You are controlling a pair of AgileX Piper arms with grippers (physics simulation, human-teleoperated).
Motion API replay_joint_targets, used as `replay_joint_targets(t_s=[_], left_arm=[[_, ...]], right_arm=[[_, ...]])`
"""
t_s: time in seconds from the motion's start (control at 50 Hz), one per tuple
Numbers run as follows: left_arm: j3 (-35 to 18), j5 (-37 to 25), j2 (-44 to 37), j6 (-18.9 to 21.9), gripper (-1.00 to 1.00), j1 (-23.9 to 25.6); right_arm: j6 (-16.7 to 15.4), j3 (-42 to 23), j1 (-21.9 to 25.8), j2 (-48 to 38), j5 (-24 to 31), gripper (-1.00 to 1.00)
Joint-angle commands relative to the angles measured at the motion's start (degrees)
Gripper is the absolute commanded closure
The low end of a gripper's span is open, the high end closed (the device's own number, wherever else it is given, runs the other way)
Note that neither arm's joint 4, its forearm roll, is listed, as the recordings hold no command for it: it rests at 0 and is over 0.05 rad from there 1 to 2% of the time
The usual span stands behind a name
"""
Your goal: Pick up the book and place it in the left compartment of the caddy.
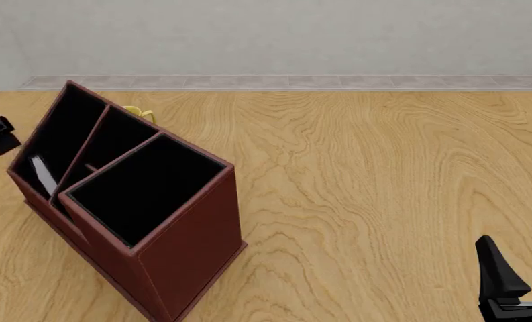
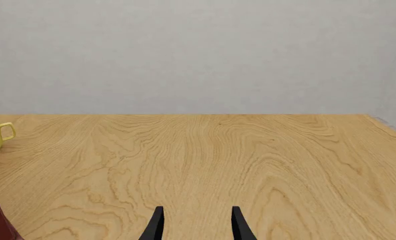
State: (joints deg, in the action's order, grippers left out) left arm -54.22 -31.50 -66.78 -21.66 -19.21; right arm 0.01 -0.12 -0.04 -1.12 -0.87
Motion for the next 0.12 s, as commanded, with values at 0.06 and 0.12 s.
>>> replay_joint_targets(t_s=[0.06,0.12], left_arm=[[4.0,-8.4,15.4,-1.1,-1.0,1.3],[4.5,-10.2,18.0,-0.9,-1.0,1.1]], right_arm=[[0.0,0.1,0.1,-0.5,-0.6,-1.0],[0.0,0.1,0.1,-0.5,-0.6,-1.0]])
